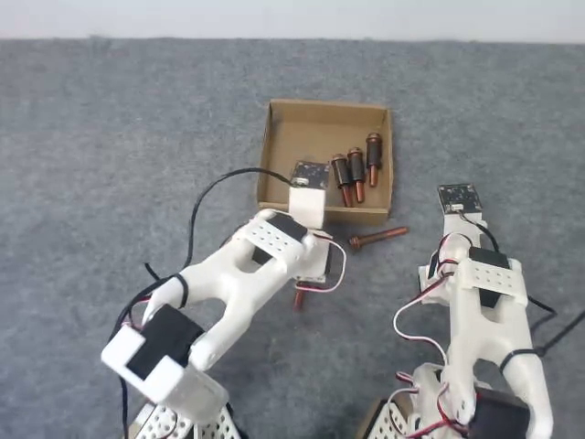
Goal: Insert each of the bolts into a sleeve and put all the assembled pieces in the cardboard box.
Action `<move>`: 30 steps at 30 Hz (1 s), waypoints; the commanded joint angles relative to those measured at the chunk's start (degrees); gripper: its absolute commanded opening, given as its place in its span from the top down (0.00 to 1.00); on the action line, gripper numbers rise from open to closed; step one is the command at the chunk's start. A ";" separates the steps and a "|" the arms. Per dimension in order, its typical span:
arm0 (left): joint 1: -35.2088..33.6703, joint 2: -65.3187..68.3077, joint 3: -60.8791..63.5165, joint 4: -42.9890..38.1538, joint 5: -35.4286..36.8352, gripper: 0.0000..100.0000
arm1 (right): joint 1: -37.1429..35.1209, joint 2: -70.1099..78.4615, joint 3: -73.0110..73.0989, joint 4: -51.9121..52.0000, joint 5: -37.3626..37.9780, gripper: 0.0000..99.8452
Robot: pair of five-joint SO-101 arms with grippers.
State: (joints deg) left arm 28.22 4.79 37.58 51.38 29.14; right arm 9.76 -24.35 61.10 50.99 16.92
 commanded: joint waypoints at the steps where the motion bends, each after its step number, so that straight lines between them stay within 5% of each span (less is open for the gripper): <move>1: -1.23 -3.52 -0.31 -0.18 -0.44 0.84 | 0.75 -2.51 -0.18 -0.48 1.85 0.99; 12: -1.14 -1.32 -0.66 -3.25 -0.18 0.89 | 0.75 -2.51 -0.18 -0.48 2.02 0.99; 20: -1.14 5.98 -7.43 2.64 1.85 0.99 | 0.75 -2.51 -0.18 -0.48 2.11 0.99; 30: -0.88 -2.11 -0.75 -1.23 -0.09 0.99 | 0.75 -2.51 -0.18 -0.48 2.11 0.99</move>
State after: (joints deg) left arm 27.60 9.36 32.84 52.97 30.37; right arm 9.76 -24.35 61.10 50.99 17.98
